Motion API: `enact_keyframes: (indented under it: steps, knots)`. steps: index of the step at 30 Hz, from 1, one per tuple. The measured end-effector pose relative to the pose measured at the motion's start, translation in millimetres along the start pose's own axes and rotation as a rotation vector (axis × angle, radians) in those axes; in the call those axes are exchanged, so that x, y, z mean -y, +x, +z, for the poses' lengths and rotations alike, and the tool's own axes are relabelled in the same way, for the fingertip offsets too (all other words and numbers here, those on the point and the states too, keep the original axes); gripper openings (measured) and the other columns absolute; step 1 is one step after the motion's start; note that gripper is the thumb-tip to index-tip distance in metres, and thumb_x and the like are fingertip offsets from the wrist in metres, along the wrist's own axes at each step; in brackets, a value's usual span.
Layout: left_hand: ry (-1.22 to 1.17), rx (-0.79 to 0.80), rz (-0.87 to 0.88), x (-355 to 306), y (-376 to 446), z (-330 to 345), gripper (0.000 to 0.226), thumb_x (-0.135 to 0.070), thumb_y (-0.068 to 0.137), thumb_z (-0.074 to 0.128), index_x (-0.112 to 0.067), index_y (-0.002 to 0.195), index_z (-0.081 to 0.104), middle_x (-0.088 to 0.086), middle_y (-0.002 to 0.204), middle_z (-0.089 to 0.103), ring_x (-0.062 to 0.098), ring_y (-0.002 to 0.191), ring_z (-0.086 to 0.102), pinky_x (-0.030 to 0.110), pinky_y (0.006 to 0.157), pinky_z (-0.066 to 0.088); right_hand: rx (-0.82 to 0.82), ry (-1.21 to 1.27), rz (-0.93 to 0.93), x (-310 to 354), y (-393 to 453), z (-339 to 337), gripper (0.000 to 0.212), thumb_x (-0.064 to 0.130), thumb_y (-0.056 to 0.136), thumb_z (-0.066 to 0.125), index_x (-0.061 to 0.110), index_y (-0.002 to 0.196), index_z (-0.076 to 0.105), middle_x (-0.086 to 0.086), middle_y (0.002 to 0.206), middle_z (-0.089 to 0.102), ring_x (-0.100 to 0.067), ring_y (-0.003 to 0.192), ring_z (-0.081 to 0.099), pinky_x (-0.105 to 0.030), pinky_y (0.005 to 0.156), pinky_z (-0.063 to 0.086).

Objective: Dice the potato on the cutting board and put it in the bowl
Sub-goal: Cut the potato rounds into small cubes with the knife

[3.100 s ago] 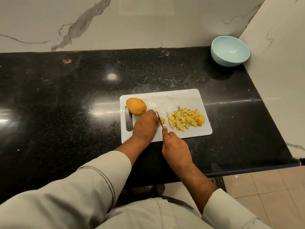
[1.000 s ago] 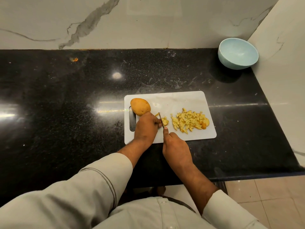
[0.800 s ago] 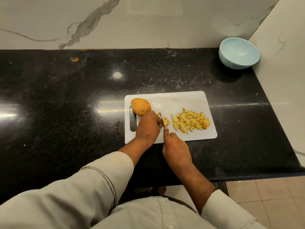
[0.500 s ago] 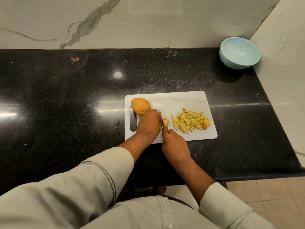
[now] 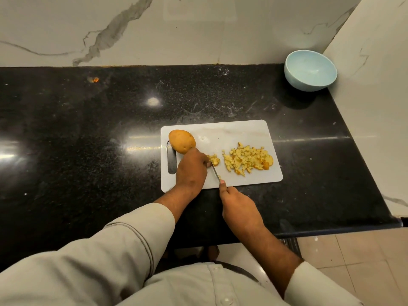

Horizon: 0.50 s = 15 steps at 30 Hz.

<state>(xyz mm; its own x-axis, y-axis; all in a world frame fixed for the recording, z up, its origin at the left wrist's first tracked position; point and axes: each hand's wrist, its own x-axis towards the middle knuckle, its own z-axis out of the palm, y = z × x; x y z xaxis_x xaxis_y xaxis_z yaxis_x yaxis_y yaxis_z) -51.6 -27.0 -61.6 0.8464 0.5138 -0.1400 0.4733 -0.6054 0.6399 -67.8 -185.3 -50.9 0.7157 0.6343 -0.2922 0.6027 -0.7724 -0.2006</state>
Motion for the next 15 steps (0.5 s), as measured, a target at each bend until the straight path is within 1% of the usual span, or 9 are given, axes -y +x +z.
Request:
enact_keyframes:
  steps: [1, 5, 8, 11, 15]
  knots:
    - [-0.016, -0.007, -0.007, 1, 0, 1, 0.015, -0.018, 0.091, 0.060, -0.010, 0.100, 0.069, -0.001, 0.094, 0.057, 0.017, 0.087, 0.055, 0.027, 0.070, 0.043, -0.018, 0.010, 0.008, -3, -1, -1, 0.063, 0.010, 0.097, 0.041, 0.011, 0.153, 0.013, -0.008, 0.123, 0.052, -0.023, 0.096, 0.059, -0.035, 0.077, 0.050]
    - [-0.074, 0.011, -0.042, 3, 3, 2, 0.015, -0.016, 0.090, 0.064, -0.011, 0.102, 0.070, 0.000, 0.096, 0.063, 0.018, 0.090, 0.060, 0.031, 0.078, 0.051, -0.113, 0.035, 0.032, -3, -1, -7, 0.059, 0.015, 0.098, 0.041, 0.014, 0.152, 0.019, -0.005, 0.113, 0.055, -0.020, 0.085, 0.058, -0.029, 0.064, 0.044]
    - [-0.106, -0.016, -0.044, 3, 2, 0, 0.013, -0.017, 0.088, 0.067, -0.010, 0.098, 0.071, -0.004, 0.090, 0.059, 0.016, 0.087, 0.059, 0.029, 0.076, 0.049, -0.129, 0.042, 0.043, 2, 6, -8, 0.058, 0.015, 0.098, 0.040, 0.013, 0.152, 0.021, -0.005, 0.112, 0.055, -0.021, 0.086, 0.059, -0.030, 0.063, 0.042]
    - [-0.094, -0.034, -0.010, 4, 1, -2, 0.009, -0.015, 0.087, 0.068, -0.008, 0.088, 0.073, -0.004, 0.082, 0.056, 0.016, 0.082, 0.058, 0.026, 0.069, 0.044, -0.122, 0.034, 0.023, 8, 14, -5, 0.057, 0.013, 0.097, 0.040, 0.011, 0.152, 0.021, -0.007, 0.112, 0.054, -0.024, 0.087, 0.059, -0.029, 0.061, 0.035]
    - [-0.018, 0.024, 0.043, 0, 3, -6, 0.012, -0.010, 0.088, 0.064, -0.005, 0.092, 0.074, 0.006, 0.092, 0.060, 0.020, 0.085, 0.058, 0.028, 0.069, 0.043, -0.101, 0.047, 0.025, 10, 19, -3, 0.059, 0.013, 0.097, 0.041, 0.011, 0.152, 0.019, -0.008, 0.113, 0.054, -0.024, 0.088, 0.059, -0.030, 0.063, 0.039]
